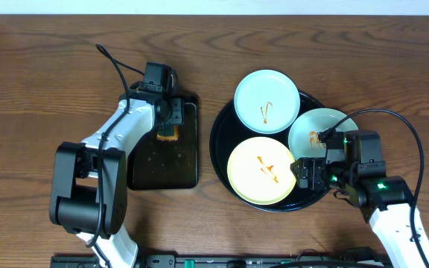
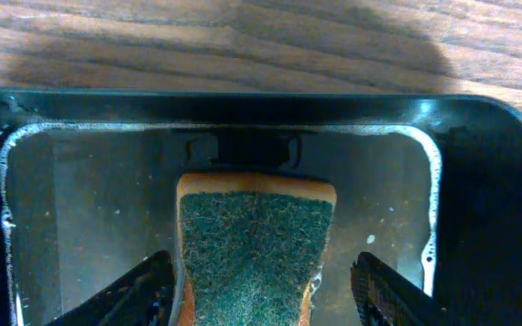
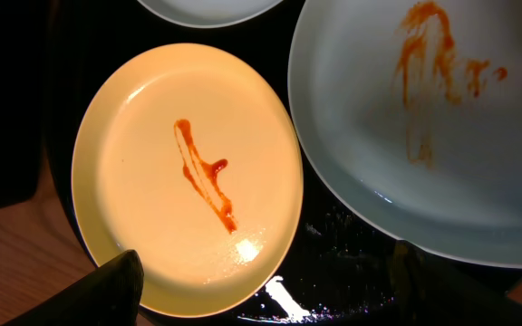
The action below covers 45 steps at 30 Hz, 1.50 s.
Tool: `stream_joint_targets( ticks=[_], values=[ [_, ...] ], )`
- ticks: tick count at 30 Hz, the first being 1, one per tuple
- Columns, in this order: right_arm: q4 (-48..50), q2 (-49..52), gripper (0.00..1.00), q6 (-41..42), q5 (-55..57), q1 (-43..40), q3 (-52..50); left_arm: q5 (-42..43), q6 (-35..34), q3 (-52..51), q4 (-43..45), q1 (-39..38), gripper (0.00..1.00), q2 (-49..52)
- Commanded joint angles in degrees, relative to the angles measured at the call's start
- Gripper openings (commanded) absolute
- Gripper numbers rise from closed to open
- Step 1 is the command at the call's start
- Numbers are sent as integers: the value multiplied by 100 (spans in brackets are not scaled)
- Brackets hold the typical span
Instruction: Clean dirty plates on tray and stack at the side
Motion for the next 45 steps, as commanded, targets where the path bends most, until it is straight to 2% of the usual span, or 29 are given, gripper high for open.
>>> stream_joint_targets(
  ticks=[1,5,8,17,18,23,28,35,45],
  values=[
    [15,2,85,39,-24,61,107,-72,-7,61,-17,-13,56,55],
    [13,0,84,42,-26,61,107,-72,-7,-26,-52,-13,54,55],
    [15,2,84,39,-26,61,107,-90,-7,-116,-33,-13,48,55],
    [13,0,84,39,-26,61,107,-184,-7,-389,-37,-13,47,59],
    [15,0,84,42,-26,61,107,-184,-7,-400,-35,-13,43,59],
    [13,0,82,39,-24,59,107,-179,-11,-391,11,-13,8,50],
    [11,2,81,39,-22,59,107,-103,-9,-354,-70,-13,7,-229],
    [0,2,80,39,-24,59,107,-42,-297,-299,-726,-13,8,-1088],
    [-293,11,80,39,-22,61,105,109,-503,-713,-789,-13,7,-516]
  ],
)
